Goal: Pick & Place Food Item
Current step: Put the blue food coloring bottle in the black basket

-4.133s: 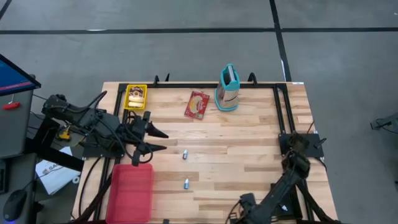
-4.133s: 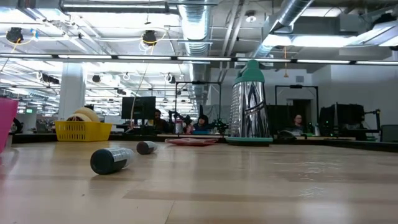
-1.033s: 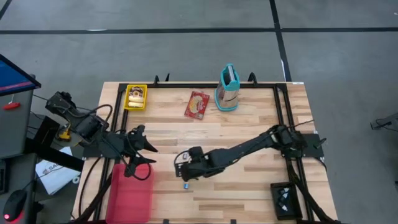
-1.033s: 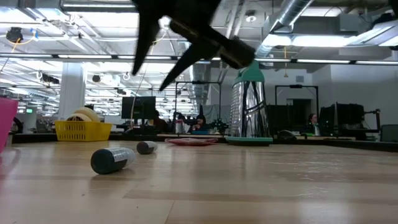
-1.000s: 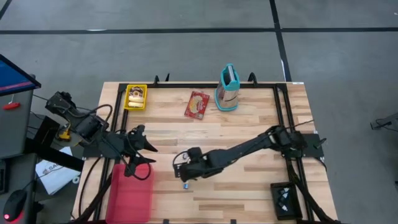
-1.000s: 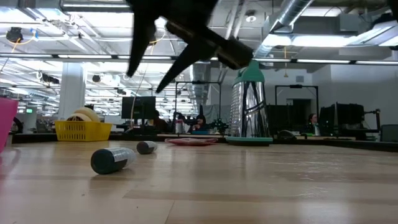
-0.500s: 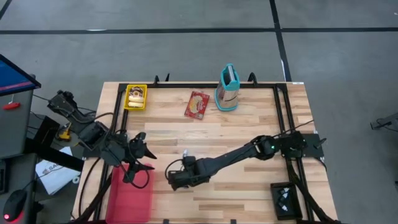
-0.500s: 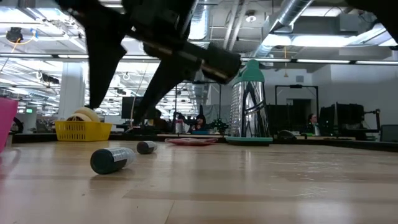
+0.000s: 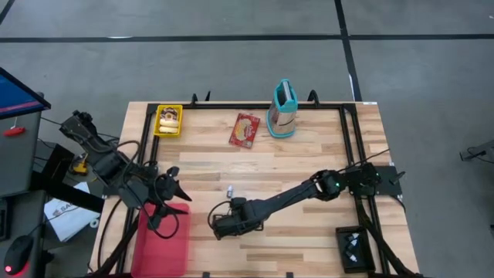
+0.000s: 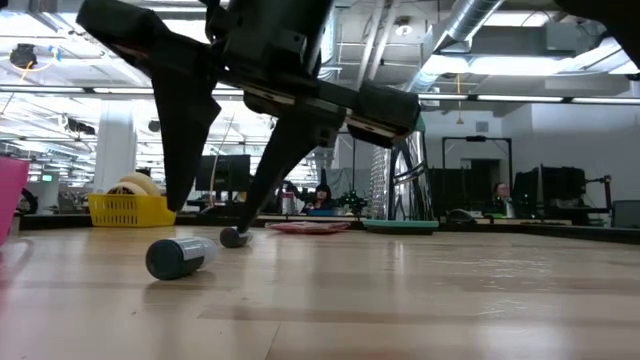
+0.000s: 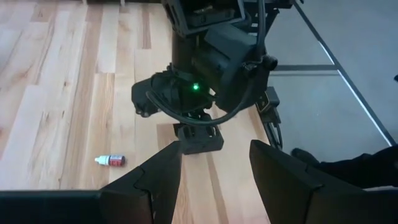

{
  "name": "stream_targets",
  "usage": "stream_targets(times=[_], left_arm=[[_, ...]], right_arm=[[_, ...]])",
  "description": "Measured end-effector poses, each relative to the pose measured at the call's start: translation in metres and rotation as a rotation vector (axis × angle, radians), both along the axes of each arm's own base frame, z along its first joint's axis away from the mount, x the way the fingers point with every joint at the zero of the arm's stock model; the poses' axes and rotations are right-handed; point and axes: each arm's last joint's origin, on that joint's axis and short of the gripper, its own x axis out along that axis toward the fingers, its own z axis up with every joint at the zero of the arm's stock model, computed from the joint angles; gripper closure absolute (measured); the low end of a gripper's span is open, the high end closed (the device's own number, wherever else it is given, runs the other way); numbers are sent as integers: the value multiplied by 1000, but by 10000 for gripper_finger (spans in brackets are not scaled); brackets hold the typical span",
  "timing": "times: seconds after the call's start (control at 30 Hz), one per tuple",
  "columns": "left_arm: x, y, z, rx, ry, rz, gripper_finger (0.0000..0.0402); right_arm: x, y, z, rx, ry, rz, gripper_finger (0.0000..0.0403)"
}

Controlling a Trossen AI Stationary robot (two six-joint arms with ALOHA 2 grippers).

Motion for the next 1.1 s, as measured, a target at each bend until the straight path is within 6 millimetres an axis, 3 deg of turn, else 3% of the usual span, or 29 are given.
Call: stream_targets(times=[0.33, 1.1], left_arm=[[-2, 1, 9, -37, -67, -17, 215], [-8, 4, 36, -203, -261, -80, 215]], right_arm=[[4, -10, -5, -1, 17, -4, 225], [-1, -8, -10, -12, 63, 21, 227]])
